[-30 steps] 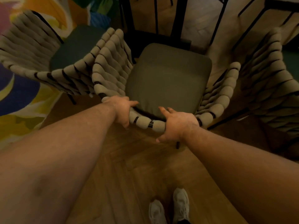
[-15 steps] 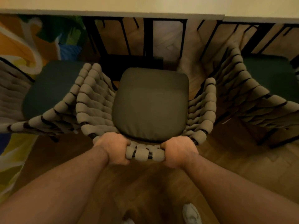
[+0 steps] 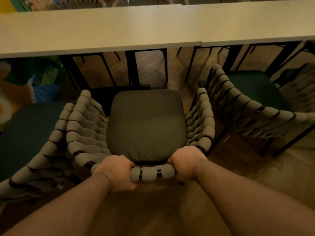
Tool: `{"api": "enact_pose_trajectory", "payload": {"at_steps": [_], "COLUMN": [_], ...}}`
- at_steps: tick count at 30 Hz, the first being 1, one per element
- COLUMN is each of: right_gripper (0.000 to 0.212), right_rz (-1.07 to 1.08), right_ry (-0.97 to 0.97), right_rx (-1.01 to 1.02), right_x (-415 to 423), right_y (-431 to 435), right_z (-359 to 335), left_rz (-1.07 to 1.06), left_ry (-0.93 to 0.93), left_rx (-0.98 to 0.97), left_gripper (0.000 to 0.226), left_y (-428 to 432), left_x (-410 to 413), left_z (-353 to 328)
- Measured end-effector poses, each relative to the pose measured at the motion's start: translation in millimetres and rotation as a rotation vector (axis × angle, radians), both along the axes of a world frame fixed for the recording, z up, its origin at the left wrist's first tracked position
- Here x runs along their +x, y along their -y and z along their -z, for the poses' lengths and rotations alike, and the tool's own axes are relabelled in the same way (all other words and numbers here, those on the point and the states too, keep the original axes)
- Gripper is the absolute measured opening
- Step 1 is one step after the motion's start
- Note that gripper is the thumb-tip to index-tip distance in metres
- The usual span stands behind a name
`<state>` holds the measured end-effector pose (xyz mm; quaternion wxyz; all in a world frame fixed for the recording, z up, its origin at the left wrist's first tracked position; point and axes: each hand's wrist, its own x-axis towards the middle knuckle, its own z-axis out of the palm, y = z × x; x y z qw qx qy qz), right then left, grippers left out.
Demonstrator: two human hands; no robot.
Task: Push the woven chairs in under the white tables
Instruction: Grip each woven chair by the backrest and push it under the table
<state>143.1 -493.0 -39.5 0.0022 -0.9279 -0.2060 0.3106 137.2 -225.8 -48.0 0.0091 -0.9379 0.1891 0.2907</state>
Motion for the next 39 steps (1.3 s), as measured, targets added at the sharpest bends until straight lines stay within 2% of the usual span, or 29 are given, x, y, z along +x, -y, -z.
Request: {"api": "enact_pose_trajectory", "payload": {"at_steps": [18,27,39], "right_gripper": [0.025,0.025,0.027], "right_rz": [-0.067,-0.003,0.013], "right_ry": [0.053,0.028,0.071], "right_rx": [-0.011,0.011,-0.02], "right_x": [125.7,122.9,120.4], "right_y": [36.8,39.3,38.0], "right_z": [7.6,2.3,6.7], "left_rz": [-0.018,-0.024,-0.05], "left_ry": [0.099,0.044,0.061], "left_rx": [0.033,0.014,0.052], "left_gripper": [0.035,0.029,0.037], "left_y": [32.0,37.7,42.1], "left_x": [113.3,112.2,113.4], "left_z": [19.2,9.5,5.1]}}
